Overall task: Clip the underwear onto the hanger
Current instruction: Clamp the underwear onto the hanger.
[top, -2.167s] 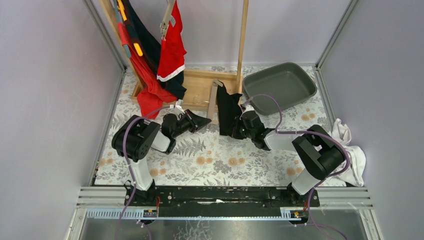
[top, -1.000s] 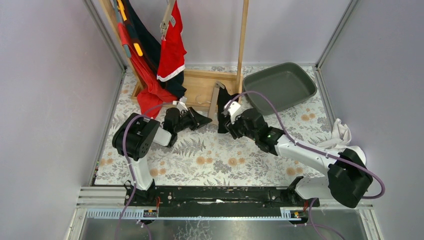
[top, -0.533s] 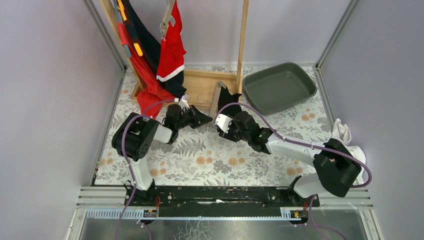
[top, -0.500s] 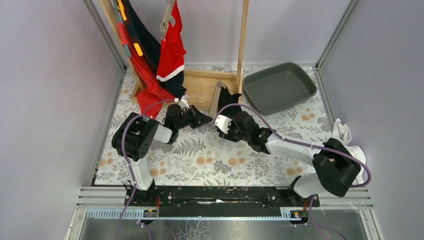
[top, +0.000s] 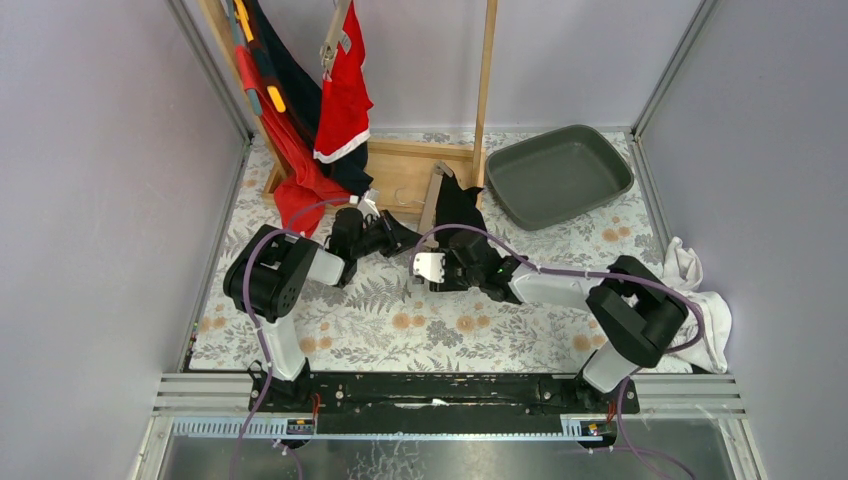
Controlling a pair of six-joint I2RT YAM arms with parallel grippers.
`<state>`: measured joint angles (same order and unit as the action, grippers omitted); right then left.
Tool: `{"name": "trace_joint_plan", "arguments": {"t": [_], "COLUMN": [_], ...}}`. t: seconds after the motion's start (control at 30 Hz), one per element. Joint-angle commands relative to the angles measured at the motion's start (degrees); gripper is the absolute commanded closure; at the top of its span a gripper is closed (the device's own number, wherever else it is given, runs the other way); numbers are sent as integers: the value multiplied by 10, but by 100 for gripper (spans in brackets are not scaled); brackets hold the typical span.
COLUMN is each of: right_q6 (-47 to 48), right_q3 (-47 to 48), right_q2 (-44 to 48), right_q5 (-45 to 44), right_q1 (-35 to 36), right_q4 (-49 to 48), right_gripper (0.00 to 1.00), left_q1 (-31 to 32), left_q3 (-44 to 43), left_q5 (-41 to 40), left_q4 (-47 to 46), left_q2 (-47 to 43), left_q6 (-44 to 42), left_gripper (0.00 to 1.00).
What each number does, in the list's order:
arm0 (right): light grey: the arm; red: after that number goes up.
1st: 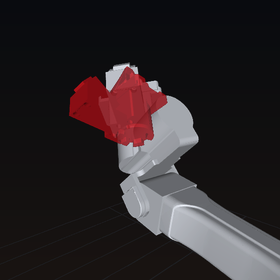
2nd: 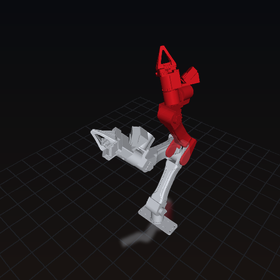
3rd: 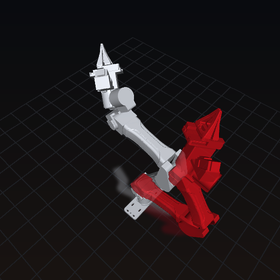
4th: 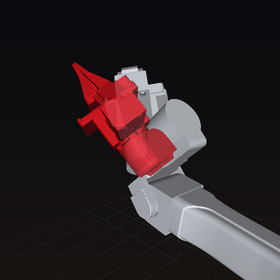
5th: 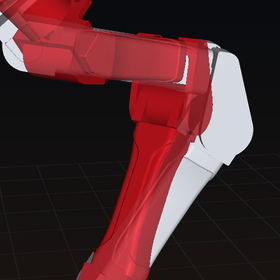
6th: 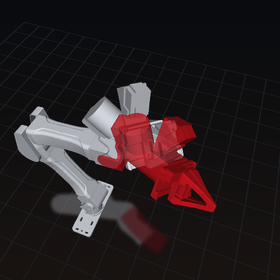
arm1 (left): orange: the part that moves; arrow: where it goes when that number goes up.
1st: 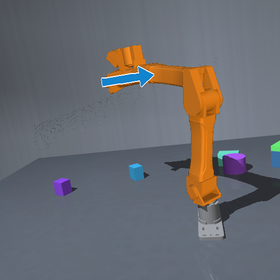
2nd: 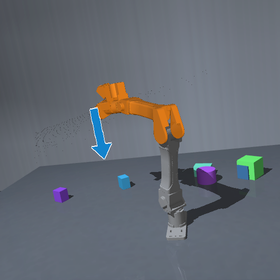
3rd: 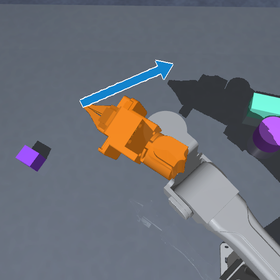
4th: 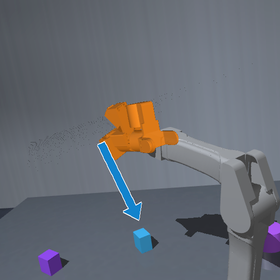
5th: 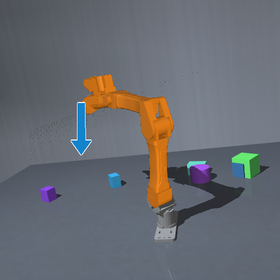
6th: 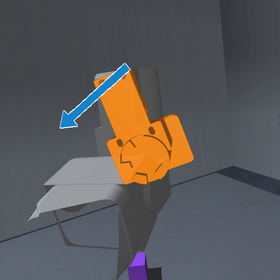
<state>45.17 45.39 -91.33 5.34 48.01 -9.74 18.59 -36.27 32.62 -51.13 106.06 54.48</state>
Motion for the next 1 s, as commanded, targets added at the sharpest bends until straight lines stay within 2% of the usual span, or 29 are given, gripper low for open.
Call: {"name": "trace_joint_plan", "arguments": {"t": [0.0,0.3,0.63,0.8,0.97], "right_q6": [30,61,93,109,118], "right_q3": [34,37,26,16,8], "right_q2": [-19,-57,-107,-124,-134], "right_q5": [6,-33,-86,-112,-126], "right_q1": [9,9,9,9,9], "right_q4": [-21,-62,-124,-166,-188], "right_gripper": [48,48,54,61,72], "left_q1": [-2,-3,-3,-3,-3], "left_q3": [-11,-9,-5,-6,-4], "left_q5": [9,14,15,18,17], "left_q4": [-1,-7,-11,-13,-13], "left_q2": [-3,-4,-5,-4,-6], "left_q6": [-13,-10,-10,-9,-9], "left_gripper": [100,100,100,100,100]}}
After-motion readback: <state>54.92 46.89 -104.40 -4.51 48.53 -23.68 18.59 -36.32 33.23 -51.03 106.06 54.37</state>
